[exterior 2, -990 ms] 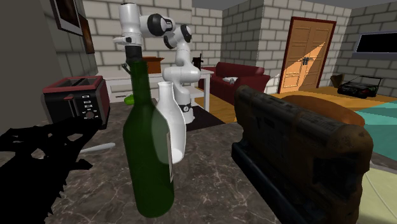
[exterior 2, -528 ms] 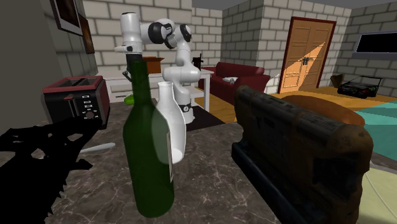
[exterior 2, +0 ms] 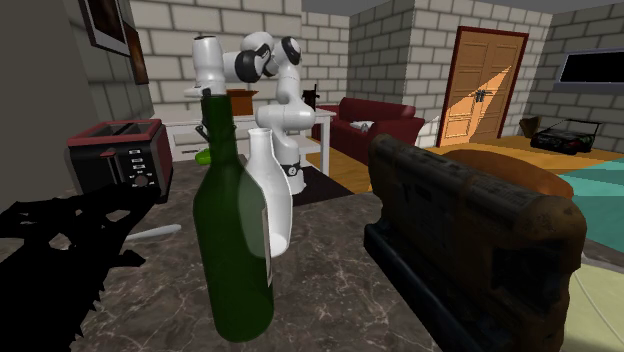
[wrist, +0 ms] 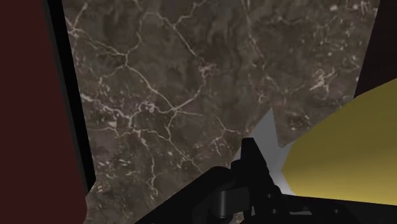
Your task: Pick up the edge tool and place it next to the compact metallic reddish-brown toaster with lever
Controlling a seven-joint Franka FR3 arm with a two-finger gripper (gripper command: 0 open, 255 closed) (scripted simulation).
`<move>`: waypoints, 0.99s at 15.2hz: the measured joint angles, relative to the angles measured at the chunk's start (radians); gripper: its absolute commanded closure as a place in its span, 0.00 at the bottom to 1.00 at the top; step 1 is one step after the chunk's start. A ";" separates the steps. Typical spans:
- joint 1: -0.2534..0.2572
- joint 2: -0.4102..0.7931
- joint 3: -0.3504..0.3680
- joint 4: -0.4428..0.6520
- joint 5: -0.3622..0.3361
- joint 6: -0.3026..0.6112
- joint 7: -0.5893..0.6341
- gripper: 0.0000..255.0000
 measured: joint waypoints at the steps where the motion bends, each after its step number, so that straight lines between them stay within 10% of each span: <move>1: -0.001 0.008 -0.009 -0.010 -0.007 0.019 0.000 1.00; 15: -0.009 0.125 -0.121 -0.128 -0.096 0.252 0.003 1.00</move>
